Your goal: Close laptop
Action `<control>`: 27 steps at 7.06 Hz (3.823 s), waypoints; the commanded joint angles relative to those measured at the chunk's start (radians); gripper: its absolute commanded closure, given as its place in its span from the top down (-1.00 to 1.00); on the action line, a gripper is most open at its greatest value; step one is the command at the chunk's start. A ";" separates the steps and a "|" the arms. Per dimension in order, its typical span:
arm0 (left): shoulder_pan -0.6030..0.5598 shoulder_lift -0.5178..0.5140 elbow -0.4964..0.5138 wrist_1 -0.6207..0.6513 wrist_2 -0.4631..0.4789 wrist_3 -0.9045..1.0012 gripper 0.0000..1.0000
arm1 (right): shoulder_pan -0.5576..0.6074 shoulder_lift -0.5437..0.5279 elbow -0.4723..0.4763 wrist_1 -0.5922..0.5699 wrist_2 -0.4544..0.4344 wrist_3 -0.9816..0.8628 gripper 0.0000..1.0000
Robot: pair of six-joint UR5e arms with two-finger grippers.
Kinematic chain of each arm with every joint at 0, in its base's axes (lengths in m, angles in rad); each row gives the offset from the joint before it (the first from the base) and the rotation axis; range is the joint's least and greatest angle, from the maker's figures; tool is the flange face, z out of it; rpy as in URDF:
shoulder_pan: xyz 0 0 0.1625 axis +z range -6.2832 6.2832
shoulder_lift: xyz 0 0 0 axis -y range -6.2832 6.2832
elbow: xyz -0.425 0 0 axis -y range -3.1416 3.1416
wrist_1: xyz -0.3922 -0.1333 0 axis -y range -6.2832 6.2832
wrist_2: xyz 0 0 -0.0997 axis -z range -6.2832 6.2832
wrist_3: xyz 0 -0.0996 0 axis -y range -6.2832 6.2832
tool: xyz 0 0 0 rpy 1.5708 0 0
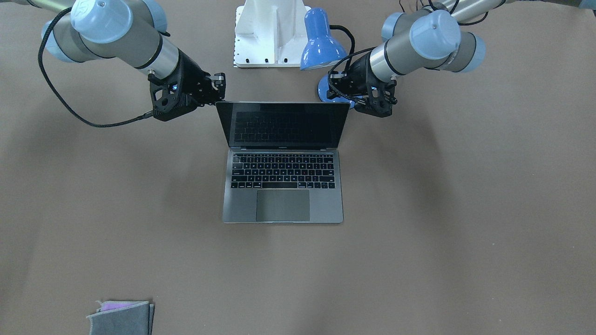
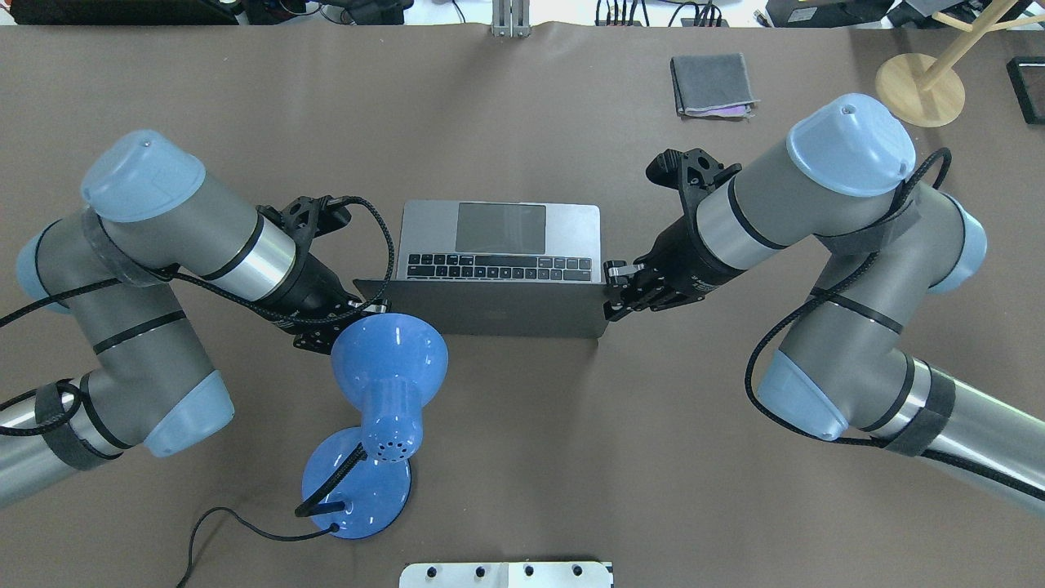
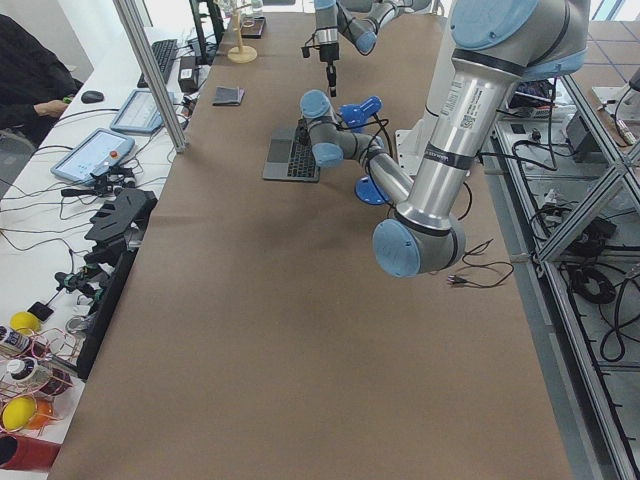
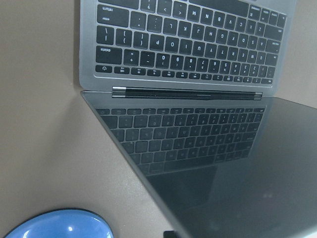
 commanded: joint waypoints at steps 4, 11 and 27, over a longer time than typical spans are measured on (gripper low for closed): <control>-0.058 -0.130 0.120 -0.004 0.070 0.011 -1.00 | 0.038 0.064 -0.069 0.002 -0.006 -0.003 -1.00; -0.172 -0.234 0.407 -0.113 0.074 0.095 -1.00 | 0.092 0.234 -0.381 0.088 -0.018 -0.052 -1.00; -0.179 -0.376 0.567 -0.163 0.159 0.063 -0.36 | 0.155 0.394 -0.643 0.179 0.034 -0.094 -1.00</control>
